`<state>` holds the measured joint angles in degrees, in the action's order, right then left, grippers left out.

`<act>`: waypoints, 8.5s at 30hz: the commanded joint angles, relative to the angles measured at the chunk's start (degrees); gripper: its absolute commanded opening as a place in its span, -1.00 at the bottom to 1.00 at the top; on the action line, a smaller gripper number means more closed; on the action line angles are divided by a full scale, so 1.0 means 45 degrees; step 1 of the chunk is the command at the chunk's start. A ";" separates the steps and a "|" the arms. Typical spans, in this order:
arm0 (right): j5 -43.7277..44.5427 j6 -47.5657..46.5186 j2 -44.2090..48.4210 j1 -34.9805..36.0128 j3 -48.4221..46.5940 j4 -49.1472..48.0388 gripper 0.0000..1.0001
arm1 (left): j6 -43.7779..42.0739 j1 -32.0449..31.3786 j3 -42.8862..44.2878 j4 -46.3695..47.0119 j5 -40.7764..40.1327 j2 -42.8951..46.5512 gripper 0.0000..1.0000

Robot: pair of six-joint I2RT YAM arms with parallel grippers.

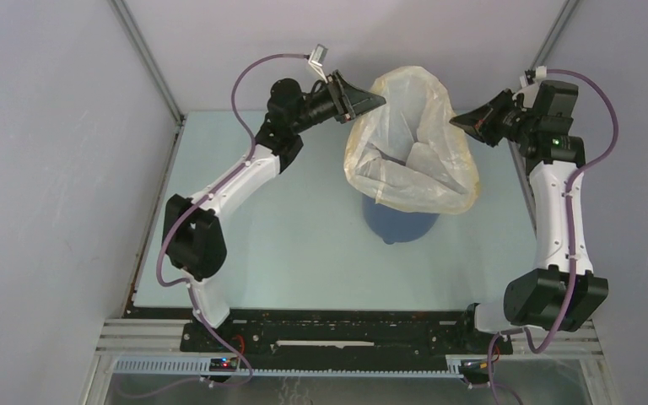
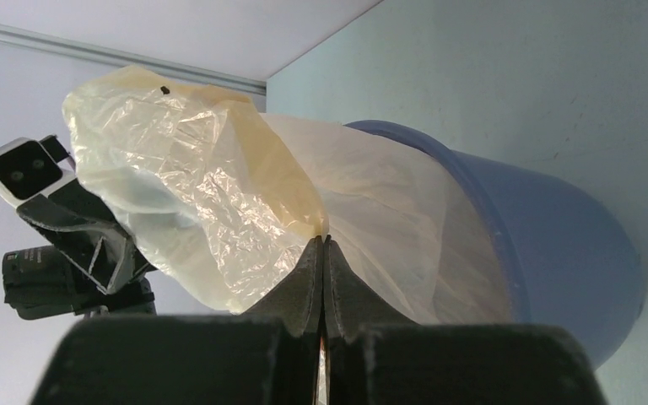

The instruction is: Put the trash bags into the trash bin

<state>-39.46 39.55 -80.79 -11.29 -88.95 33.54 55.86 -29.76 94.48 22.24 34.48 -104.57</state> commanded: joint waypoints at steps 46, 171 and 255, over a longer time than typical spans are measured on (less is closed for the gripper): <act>0.4312 -0.3868 -0.1130 -0.0583 -0.1718 0.6914 -0.39 | 0.1067 0.2076 -0.2116 -0.6317 -0.0925 0.1731 0.45; 0.6061 -0.3955 0.2091 0.0812 -0.0033 0.4181 0.47 | 0.0247 -0.0028 -0.6160 -0.6472 0.0902 0.1271 -0.82; 0.8517 -0.4168 -0.4859 0.7539 0.0012 -0.0668 0.18 | -0.0129 -0.0164 -0.5092 -0.7148 0.1026 0.1011 -0.95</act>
<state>-2.90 19.46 -99.29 20.27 -90.17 37.34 56.29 -30.50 67.09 -10.15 37.98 -101.38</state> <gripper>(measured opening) 0.585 0.012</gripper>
